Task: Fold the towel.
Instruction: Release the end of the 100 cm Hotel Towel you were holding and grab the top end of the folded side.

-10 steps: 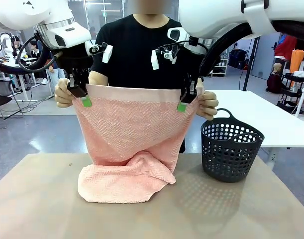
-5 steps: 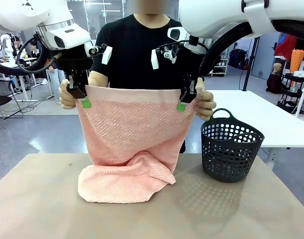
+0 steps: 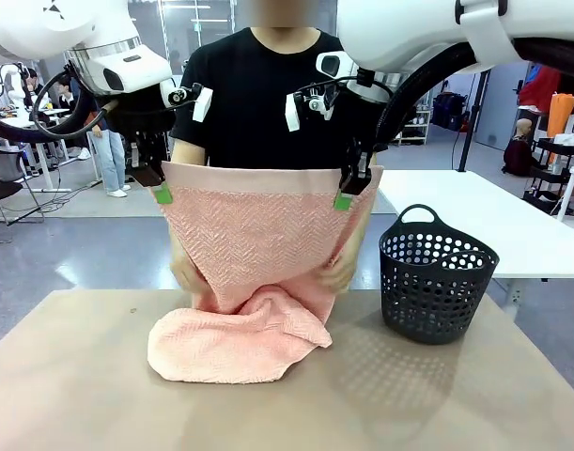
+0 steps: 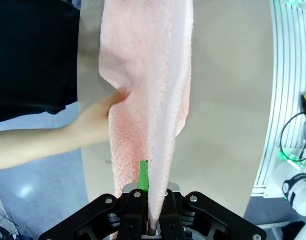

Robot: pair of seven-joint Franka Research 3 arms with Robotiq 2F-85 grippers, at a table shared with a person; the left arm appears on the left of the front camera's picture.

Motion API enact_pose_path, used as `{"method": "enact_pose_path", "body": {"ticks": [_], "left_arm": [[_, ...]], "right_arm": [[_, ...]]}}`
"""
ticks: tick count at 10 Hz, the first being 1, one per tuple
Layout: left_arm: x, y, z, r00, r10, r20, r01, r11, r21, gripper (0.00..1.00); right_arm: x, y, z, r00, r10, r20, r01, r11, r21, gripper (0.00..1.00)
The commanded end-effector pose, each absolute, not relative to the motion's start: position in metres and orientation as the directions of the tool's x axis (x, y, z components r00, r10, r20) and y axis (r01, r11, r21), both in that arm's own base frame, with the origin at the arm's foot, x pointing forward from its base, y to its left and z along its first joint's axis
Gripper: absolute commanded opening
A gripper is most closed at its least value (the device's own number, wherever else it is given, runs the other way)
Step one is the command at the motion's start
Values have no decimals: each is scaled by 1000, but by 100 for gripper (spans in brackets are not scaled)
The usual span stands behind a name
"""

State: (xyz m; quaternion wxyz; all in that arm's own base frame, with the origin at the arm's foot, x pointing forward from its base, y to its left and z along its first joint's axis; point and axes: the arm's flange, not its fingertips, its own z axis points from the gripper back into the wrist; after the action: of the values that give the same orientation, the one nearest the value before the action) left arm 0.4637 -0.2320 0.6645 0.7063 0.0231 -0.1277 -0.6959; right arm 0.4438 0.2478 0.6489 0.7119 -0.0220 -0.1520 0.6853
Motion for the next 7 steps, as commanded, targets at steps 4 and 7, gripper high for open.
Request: {"method": "enact_pose_path", "body": {"ticks": [4,7], "left_arm": [[465,-232,668,-1,-988,151,976,32,214,0],[465,-232,668,-1,-988,151,976,32,214,0]], "right_arm": [[444,248,649,13,983,182,-969,58,-242,0],[444,248,649,13,983,182,-969,58,-242,0]]}}
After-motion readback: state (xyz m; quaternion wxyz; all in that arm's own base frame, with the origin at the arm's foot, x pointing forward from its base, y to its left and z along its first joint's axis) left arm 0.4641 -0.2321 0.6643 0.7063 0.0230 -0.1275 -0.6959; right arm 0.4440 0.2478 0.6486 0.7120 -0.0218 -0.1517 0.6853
